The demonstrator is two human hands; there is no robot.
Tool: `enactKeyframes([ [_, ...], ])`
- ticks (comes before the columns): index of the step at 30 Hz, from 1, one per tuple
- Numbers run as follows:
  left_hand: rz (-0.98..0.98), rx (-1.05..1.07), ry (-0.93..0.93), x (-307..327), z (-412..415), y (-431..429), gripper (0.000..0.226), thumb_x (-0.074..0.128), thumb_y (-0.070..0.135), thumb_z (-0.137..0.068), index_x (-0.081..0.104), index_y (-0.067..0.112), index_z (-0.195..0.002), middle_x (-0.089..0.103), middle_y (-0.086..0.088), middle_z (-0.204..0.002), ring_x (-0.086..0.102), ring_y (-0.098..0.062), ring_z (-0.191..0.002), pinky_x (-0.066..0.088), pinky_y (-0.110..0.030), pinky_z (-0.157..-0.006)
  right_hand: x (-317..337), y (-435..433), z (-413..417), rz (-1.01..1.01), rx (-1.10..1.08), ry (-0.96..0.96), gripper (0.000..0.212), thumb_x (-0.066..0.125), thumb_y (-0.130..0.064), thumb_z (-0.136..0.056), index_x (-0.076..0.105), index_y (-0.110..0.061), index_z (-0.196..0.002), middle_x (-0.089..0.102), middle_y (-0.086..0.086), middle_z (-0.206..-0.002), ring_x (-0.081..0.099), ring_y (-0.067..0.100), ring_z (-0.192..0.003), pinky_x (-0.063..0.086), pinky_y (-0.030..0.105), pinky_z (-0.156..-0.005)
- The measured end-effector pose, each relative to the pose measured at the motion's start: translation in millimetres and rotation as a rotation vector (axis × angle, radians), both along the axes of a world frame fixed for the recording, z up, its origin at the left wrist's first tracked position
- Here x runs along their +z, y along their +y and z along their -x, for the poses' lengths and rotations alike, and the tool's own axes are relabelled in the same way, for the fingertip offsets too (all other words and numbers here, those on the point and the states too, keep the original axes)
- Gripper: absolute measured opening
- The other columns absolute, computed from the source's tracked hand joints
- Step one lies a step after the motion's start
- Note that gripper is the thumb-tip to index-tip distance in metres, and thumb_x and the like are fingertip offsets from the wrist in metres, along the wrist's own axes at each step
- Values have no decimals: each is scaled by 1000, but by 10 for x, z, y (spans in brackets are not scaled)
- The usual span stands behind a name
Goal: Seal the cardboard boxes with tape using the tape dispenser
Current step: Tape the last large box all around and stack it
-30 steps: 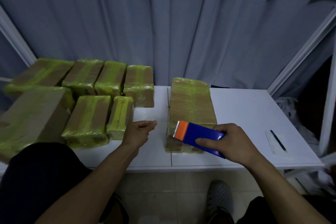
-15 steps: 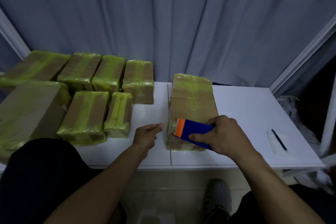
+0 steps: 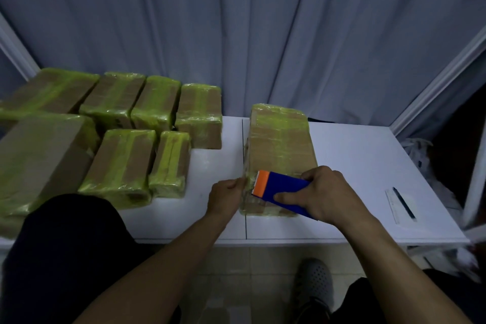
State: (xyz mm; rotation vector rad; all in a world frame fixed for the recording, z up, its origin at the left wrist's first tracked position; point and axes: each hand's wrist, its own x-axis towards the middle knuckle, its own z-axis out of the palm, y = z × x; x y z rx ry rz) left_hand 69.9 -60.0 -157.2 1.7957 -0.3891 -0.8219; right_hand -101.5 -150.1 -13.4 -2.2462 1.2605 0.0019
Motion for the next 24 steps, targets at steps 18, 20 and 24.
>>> enactKeyframes([
  [18,355,-186,-281,-104,116,269,37,49,11,-104,52,20,-139,55,15,-133,52,7,-122,42,-5,-92,-10,-10,25,-35,8,4,70,85,-65,-65,64,-21,-114,64,-8,-98,65,11,-81,59,24,-69],
  [20,349,-280,-335,-109,48,287,40,46,11,-104,48,19,-144,51,16,-137,47,11,-125,39,-5,-96,-14,-26,28,-36,12,0,68,85,-64,-65,63,-22,-114,62,-10,-95,63,9,-77,57,21,-66],
  [24,318,-383,-453,-22,-175,272,36,53,16,-102,55,25,-137,57,12,-133,51,7,-123,43,-11,-98,-24,-50,33,-45,15,-7,66,85,-65,-64,60,-25,-110,62,-11,-95,63,9,-77,55,20,-64],
])
